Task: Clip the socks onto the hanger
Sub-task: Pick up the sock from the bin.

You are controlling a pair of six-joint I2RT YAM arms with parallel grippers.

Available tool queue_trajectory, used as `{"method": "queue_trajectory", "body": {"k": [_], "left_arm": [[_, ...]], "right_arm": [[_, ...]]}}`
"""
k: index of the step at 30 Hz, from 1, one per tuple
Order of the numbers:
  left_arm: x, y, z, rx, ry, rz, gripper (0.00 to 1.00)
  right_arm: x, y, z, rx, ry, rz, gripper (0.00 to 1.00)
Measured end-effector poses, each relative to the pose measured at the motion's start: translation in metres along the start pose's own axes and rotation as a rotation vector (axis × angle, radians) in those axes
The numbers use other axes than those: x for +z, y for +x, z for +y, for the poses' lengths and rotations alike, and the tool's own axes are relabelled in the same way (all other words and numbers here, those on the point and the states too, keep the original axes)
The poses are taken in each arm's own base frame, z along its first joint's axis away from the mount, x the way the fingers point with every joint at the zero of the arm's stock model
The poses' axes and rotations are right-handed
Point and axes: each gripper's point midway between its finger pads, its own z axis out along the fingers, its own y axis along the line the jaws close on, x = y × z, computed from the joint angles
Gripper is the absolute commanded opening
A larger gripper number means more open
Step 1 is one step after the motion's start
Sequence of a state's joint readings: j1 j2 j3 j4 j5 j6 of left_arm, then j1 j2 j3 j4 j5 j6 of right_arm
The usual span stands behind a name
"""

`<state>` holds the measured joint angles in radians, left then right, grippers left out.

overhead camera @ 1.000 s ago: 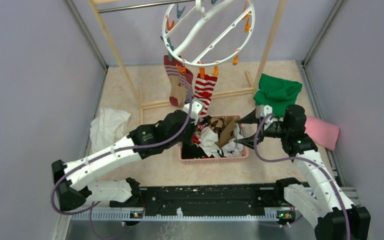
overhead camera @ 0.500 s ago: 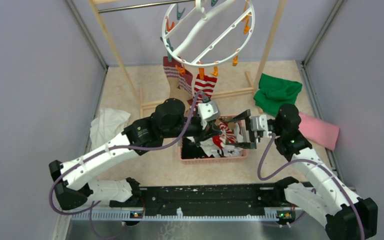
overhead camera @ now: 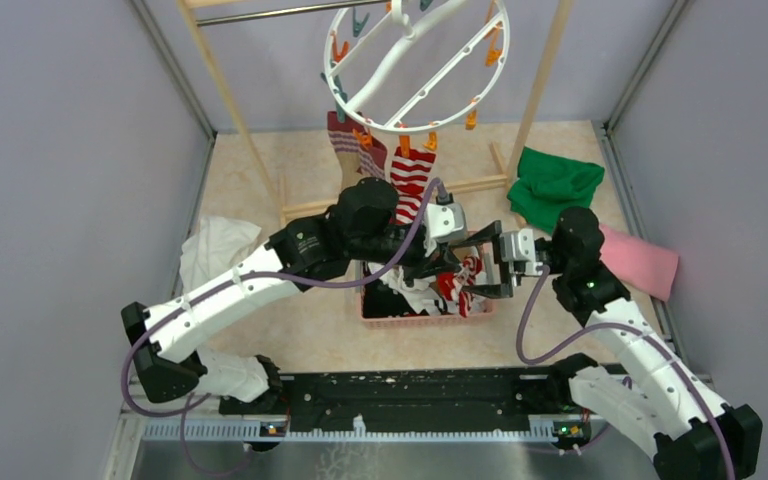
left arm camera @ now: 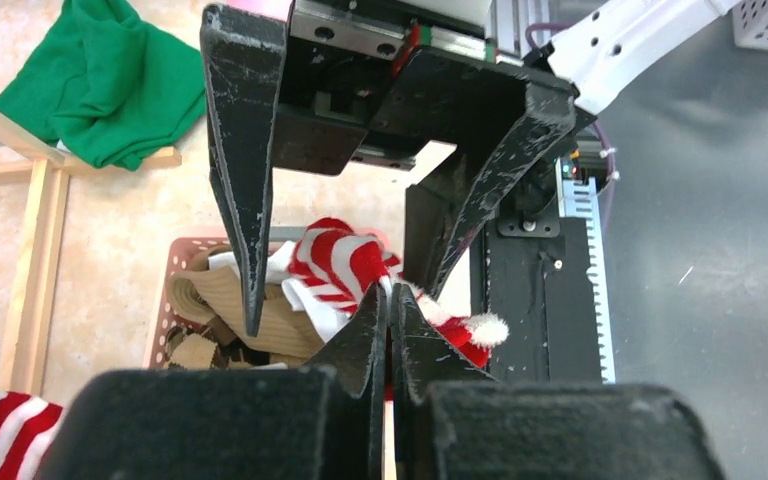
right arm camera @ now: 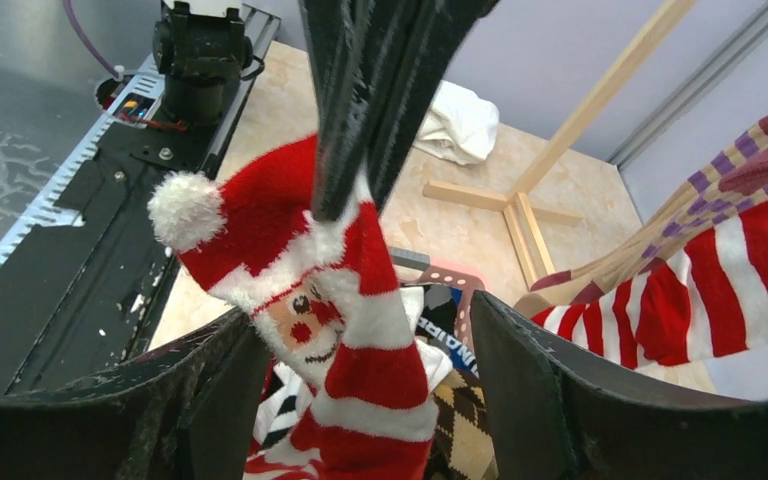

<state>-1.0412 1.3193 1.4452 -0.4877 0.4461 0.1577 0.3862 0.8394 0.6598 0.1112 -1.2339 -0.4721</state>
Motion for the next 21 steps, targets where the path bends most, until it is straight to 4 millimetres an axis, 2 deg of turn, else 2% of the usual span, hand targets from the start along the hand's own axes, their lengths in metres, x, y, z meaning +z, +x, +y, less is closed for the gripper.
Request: {"method": "queue_trajectory", "body": {"k": [10,14,21], "left_arm": [[0.001,0.006,0.003,0.048,0.026,0.111,0.00],[0.004,0.015,0.005,0.052,0.040,0.165,0.00],[0.003,0.021,0.003,0.065,0.061,0.199,0.00]], "right_arm": [[-0.005,-0.010,0.021,0.033,-0.076,0.006,0.76],[-0.005,-0.010,0.026,0.055,-0.092,0.003,0.79],[-0.004,-0.014,0.024,0.088,-0.082,-0.005,0.72]]}}
